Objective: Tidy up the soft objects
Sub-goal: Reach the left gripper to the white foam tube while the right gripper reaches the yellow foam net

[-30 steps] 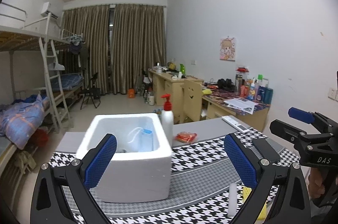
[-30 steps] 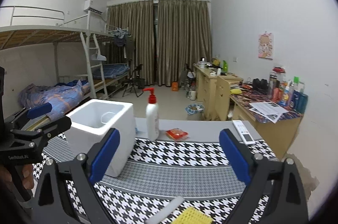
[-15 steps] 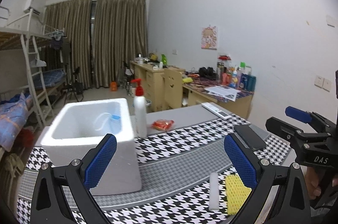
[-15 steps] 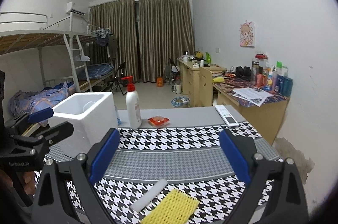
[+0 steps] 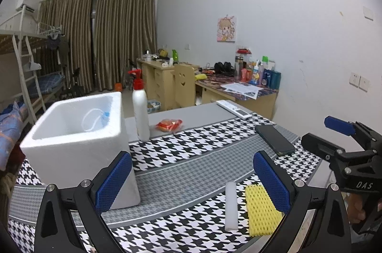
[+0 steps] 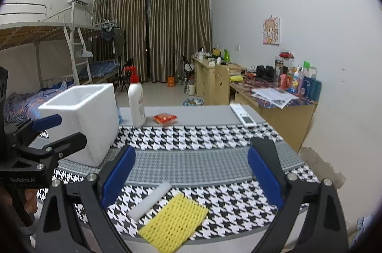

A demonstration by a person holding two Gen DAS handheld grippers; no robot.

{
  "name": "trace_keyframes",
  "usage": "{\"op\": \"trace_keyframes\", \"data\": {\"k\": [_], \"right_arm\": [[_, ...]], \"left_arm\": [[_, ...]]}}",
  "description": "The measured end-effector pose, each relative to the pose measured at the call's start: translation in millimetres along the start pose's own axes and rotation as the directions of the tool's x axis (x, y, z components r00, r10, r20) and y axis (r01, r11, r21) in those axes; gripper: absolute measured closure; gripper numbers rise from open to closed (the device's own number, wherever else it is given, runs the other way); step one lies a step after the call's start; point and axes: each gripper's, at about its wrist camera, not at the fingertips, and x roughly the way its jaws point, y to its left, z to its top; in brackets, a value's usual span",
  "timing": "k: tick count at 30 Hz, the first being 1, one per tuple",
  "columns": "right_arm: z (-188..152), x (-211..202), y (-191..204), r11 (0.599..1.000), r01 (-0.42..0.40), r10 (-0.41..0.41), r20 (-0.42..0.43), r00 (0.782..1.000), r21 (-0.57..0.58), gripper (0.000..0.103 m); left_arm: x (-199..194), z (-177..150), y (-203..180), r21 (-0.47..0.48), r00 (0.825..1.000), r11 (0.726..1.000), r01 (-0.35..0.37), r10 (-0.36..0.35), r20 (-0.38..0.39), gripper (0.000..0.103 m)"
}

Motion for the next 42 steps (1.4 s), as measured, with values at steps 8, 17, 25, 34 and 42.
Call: {"op": "trace_keyframes", "data": {"k": [8,17,25,34,42], "right_arm": [[-22.1,8.8,-12.5,0.999,0.014,-0.011,-0.066,0.998,0.038,0.006],[-44.8,19.8,-14.6,0.999,0.012,-0.006,-0.138,0.99,0.045,0.006],[-58.8,31.3,-20.6,0.998,0.014,-0.002,-0.192,0.981,0.065,0.006],[-67.1,39.9,-23.7,0.997,0.01,0.009,-0.235,0.972,0.081,0.006],[-73.4,45.3,-28.0,0.996,0.016,0.009,-0.261,0.965,0.092,0.006]], "left_arm": [[17.8,-15.4,-9.7,0.012,0.998,1.0,0.019,-0.018,-0.063,0.001],[34.8,-29.9,-19.7,0.03,0.99,0.999,0.045,-0.041,-0.134,0.001],[59.9,-43.9,-27.4,0.037,0.973,0.996,0.076,-0.066,-0.222,0.001],[79.7,-53.5,-36.7,0.051,0.952,0.993,0.11,-0.09,-0.291,0.001],[95.6,-63.1,-41.1,0.057,0.931,0.991,0.121,-0.094,-0.352,0.008]]}}
